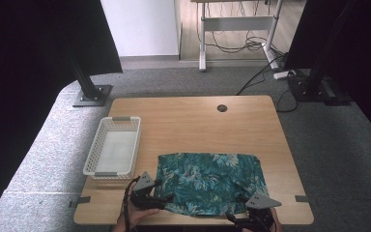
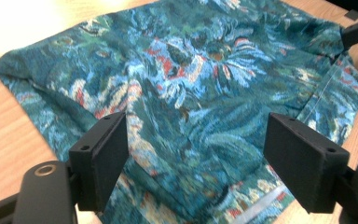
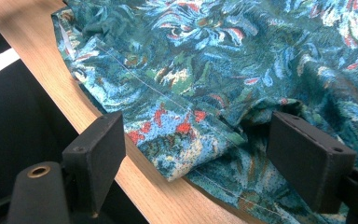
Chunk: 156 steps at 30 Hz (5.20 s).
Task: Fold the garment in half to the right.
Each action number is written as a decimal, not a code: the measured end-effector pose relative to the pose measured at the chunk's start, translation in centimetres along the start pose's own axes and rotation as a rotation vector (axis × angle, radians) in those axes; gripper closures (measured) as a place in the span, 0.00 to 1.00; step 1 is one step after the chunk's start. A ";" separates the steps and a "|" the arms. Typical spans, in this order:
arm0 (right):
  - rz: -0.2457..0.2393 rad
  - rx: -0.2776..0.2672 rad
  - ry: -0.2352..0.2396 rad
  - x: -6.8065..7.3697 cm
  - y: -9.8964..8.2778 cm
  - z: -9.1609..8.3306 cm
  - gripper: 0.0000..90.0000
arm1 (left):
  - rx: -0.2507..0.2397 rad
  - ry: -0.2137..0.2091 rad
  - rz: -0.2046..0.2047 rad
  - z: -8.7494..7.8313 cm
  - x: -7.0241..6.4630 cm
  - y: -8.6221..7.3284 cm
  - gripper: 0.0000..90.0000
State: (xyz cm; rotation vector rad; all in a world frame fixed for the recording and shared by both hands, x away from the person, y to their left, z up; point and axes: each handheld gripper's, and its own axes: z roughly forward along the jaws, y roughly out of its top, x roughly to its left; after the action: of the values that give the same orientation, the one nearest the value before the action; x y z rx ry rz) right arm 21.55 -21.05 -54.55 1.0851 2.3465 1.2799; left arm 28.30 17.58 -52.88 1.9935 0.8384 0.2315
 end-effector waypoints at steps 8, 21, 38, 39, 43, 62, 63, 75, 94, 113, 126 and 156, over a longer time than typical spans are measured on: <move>0.001 0.002 0.020 0.1 0.2 0.4 0.22 | 0.025 0.003 -0.002 1.3 1.2 0.5 0.23; -0.018 0.006 0.059 0.5 1.6 2.3 0.21 | 0.032 0.015 -0.003 2.8 2.2 1.6 0.23; -0.020 -0.015 0.072 1.8 4.2 4.2 0.22 | 0.031 0.069 -0.023 4.4 4.1 2.6 0.23; -0.020 -0.004 0.071 1.8 4.3 4.6 0.21 | 0.030 0.072 -0.025 4.4 4.1 2.6 0.23; -0.018 0.032 0.064 1.8 4.4 5.9 0.21 | 0.033 0.077 -0.021 4.5 4.1 2.7 0.23; -0.020 0.096 -0.017 0.8 2.8 6.2 0.23 | 0.035 0.108 -0.034 5.4 5.0 3.1 0.22; -0.018 0.094 -0.016 0.7 2.7 6.1 0.23 | 0.033 0.111 -0.039 5.4 5.1 3.2 0.22; -0.013 0.086 -0.001 -0.1 1.9 4.8 0.25 | 0.060 0.138 -0.047 6.6 6.5 3.5 0.22; -0.016 0.083 0.014 -0.3 1.7 4.5 0.25 | 0.070 0.167 -0.078 7.7 8.1 3.8 0.21; -0.018 0.085 0.020 -0.4 1.7 4.5 0.25 | 0.062 0.083 -0.076 7.3 8.0 3.5 0.68; 0.005 0.079 0.028 -0.7 1.7 4.4 0.25 | 0.038 0.020 -0.104 6.5 7.5 3.9 0.93; -0.094 0.043 0.166 6.4 7.5 7.6 0.23 | -0.001 -0.023 -0.106 4.3 7.0 4.4 0.92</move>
State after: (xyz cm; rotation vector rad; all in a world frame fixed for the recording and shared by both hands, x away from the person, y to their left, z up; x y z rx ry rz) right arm 24.88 -9.25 -52.14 0.9005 2.5238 1.3376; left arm 37.66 17.66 -52.78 1.9410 0.9258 0.1473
